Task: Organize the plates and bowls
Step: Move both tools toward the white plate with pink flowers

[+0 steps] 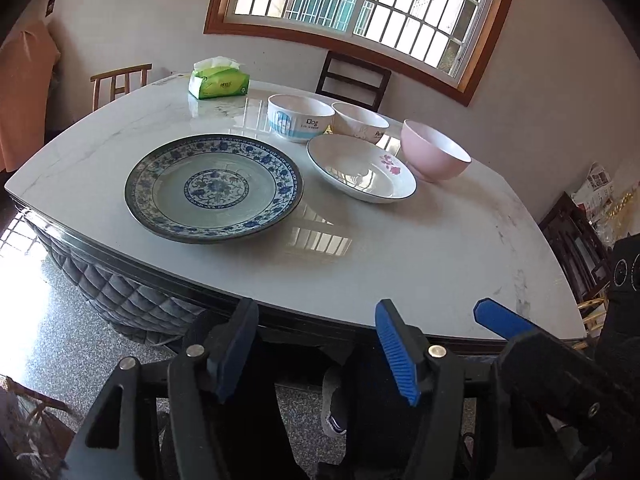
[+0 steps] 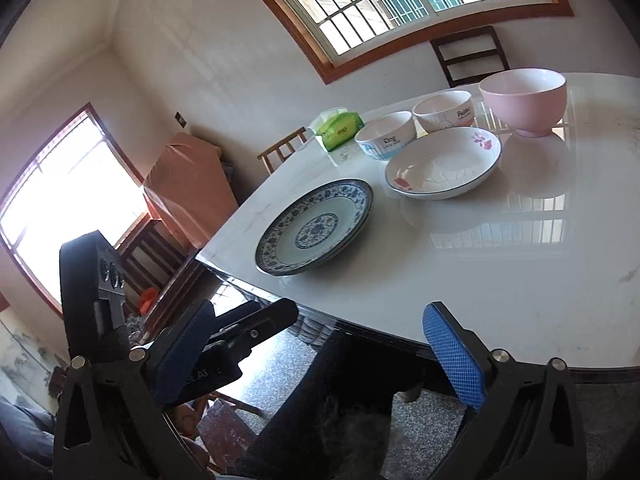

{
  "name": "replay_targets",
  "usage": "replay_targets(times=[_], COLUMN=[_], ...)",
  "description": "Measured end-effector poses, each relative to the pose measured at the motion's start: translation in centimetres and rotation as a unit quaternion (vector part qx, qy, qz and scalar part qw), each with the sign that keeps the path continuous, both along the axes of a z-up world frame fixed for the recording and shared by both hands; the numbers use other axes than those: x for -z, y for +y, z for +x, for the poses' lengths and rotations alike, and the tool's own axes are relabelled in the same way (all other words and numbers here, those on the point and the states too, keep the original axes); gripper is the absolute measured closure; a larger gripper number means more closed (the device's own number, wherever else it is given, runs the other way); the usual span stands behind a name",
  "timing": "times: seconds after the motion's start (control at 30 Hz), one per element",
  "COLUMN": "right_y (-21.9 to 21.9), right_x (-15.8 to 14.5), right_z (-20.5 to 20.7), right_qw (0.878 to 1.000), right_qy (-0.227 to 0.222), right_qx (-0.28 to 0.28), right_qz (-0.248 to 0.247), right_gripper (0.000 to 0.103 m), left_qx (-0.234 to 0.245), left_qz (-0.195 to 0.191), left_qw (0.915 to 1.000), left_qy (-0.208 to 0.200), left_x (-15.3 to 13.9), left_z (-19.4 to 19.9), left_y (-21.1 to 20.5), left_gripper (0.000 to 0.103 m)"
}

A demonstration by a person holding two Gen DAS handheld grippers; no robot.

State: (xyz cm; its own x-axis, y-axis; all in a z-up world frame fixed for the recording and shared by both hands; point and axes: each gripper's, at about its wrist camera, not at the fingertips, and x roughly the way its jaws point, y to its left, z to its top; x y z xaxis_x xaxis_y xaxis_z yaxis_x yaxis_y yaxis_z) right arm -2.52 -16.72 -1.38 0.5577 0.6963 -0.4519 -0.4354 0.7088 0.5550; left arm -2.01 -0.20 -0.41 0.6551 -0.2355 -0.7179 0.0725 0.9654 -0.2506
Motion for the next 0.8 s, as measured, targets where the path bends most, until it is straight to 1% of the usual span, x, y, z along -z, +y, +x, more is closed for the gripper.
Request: replay_targets(times=[0.07, 0.17, 0.2, 0.23, 0.27, 0.3, 0.33, 0.37, 0.4, 0.43, 0.47, 0.5, 0.53, 0.6, 0.63, 0.73, 0.8], right_y=[0.1, -0.1, -0.5, -1.1, -2.1, -3.2, -4.1, -4.7, -5.2, -5.7, -6.0, -6.3, -6.7, -7.3, -7.5, -8.2, -8.6], right_x=[0.0, -0.3, -0.3, -0.3, -0.3, -0.2, -0.3, -0.4, -0.6, -0.9, -1.0, -1.0, -0.9, -0.5, -0.3, 0.0, 0.1], right_z=[0.1, 0.8, 1.2, 1.8, 2.4, 3.1, 3.9, 4.9, 5.7, 6.6, 7.7, 9.0, 10.4, 12.8, 14.0, 16.8, 18.4], right_qw=[1.000, 0.997, 0.996, 0.995, 0.995, 0.994, 0.993, 0.991, 0.990, 0.989, 0.989, 0.988, 0.988, 0.988, 0.988, 0.987, 0.987], right_qy=[0.006, 0.016, 0.020, 0.027, 0.035, 0.047, 0.059, 0.065, 0.063, 0.060, 0.062, 0.072, 0.082, 0.094, 0.101, 0.107, 0.110], right_qx=[-0.005, 0.030, 0.042, 0.052, 0.064, 0.077, 0.086, 0.093, 0.100, 0.107, 0.108, 0.106, 0.104, 0.099, 0.097, 0.104, 0.105], right_qz=[-0.006, -0.065, -0.078, -0.081, -0.070, -0.061, -0.059, -0.065, -0.074, -0.081, -0.085, -0.088, -0.083, -0.070, -0.068, -0.060, -0.050], right_gripper=[0.000, 0.000, 0.000, 0.000, 0.000, 0.000, 0.000, 0.000, 0.000, 0.000, 0.000, 0.000, 0.000, 0.000, 0.000, 0.000, 0.002], left_qx=[0.008, 0.012, 0.016, 0.019, 0.025, 0.034, 0.046, 0.050, 0.056, 0.070, 0.076, 0.066, 0.059, 0.064, 0.059, 0.046, 0.046], left_qz=[0.007, 0.039, 0.045, 0.045, 0.035, 0.024, 0.023, 0.026, 0.016, -0.001, -0.008, -0.007, -0.017, -0.043, -0.044, -0.055, -0.067], left_qw=[0.9999, 0.9992, 0.9988, 0.9988, 0.9991, 0.9991, 0.9985, 0.9983, 0.9983, 0.9975, 0.9971, 0.9978, 0.9980, 0.9967, 0.9968, 0.9959, 0.9941], left_qy=[0.006, 0.007, 0.003, 0.002, -0.002, -0.009, -0.017, -0.016, -0.009, -0.004, 0.000, 0.006, 0.014, 0.024, 0.032, 0.056, 0.072], left_x=[0.1, -0.6, -1.1, -1.6, -2.2, -2.8, -3.3, -3.7, -4.0, -4.2, -4.4, -4.5, -4.6, -4.6, -4.4, -3.5, -2.7], left_z=[0.7, 2.2, 2.9, 3.7, 4.6, 5.6, 6.7, 7.9, 9.3, 10.9, 12.4, 14.1, 15.7, 19.0, 20.5, 24.2, 26.1], left_y=[-0.5, -1.3, -1.6, -1.7, -1.7, -1.7, -1.9, -2.1, -2.1, -2.1, -2.1, -1.9, -1.7, -1.3, -1.2, -0.8, -0.6], left_gripper=[0.040, 0.040, 0.040, 0.040, 0.040, 0.037, 0.035, 0.033, 0.033, 0.033, 0.033, 0.033, 0.033, 0.033, 0.033, 0.033, 0.033])
